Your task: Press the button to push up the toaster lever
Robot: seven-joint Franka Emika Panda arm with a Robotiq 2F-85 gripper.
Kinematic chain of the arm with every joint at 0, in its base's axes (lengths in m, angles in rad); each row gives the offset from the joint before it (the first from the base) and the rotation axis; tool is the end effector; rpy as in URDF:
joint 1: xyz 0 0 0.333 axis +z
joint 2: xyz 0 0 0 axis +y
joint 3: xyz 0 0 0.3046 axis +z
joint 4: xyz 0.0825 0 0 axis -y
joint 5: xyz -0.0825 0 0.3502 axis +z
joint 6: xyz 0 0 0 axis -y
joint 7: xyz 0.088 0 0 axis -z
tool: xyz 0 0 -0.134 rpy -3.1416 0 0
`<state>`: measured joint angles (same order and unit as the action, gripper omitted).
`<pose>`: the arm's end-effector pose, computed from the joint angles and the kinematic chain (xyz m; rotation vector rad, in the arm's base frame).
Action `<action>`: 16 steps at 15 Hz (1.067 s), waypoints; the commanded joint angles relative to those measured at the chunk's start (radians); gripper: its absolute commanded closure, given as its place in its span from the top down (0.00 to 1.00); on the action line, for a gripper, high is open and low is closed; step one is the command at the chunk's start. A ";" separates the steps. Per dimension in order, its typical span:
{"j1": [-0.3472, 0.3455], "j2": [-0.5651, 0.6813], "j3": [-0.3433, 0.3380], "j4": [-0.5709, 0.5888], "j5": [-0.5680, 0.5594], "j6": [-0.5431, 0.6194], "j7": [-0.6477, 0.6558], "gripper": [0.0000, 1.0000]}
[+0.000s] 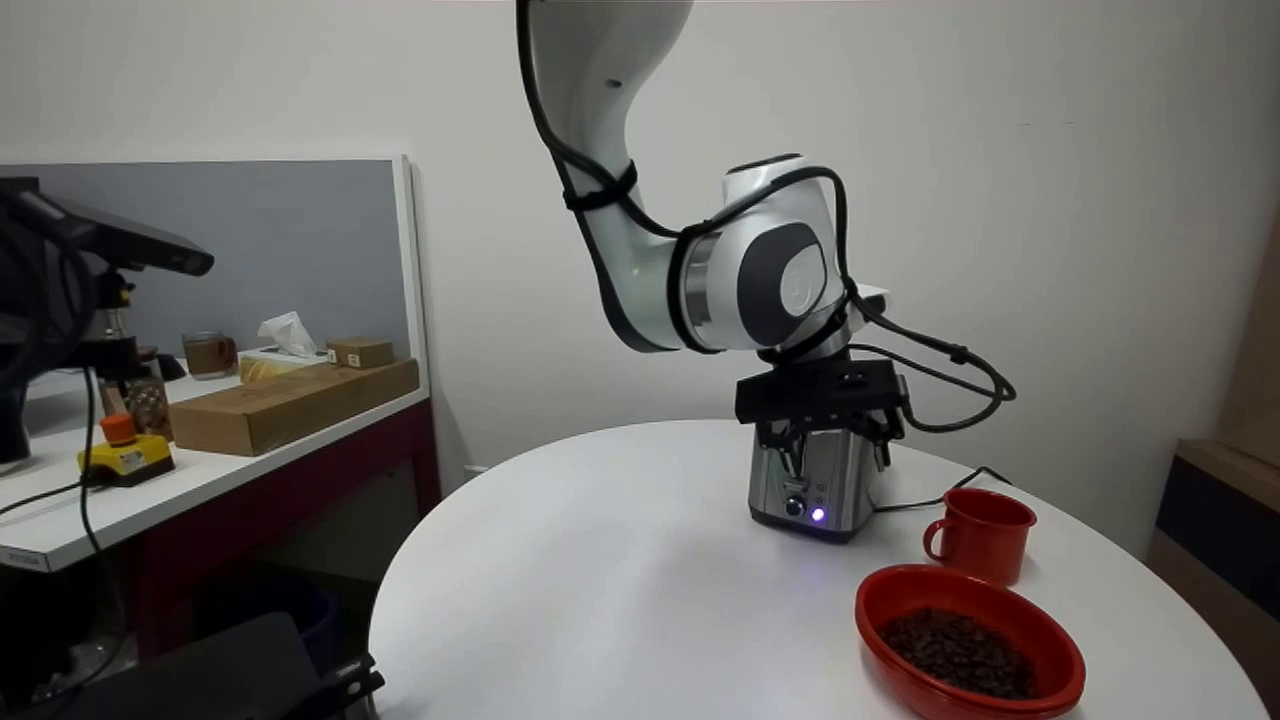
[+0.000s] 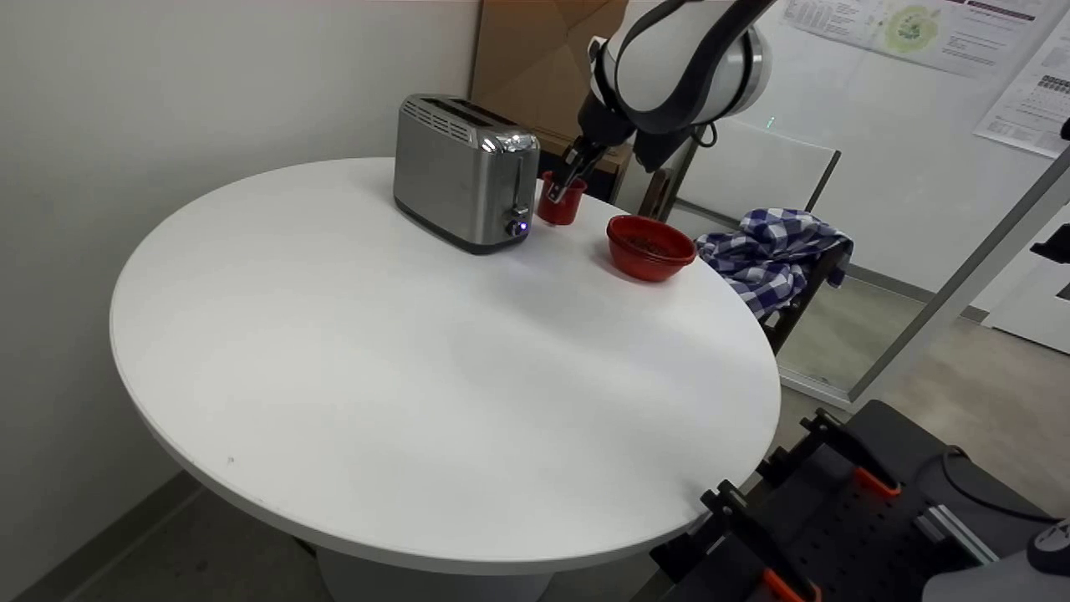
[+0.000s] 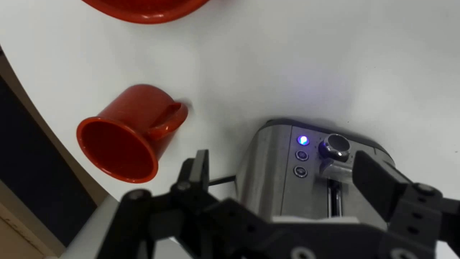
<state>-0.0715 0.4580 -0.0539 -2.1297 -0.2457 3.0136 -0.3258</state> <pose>0.5943 -0.0569 0.2285 2.8190 0.6424 0.5680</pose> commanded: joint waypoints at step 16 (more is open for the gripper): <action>-0.040 0.140 0.023 0.049 0.006 0.174 0.031 1.00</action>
<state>-0.0973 0.5661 -0.0384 -2.1070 -0.2441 3.1476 -0.3107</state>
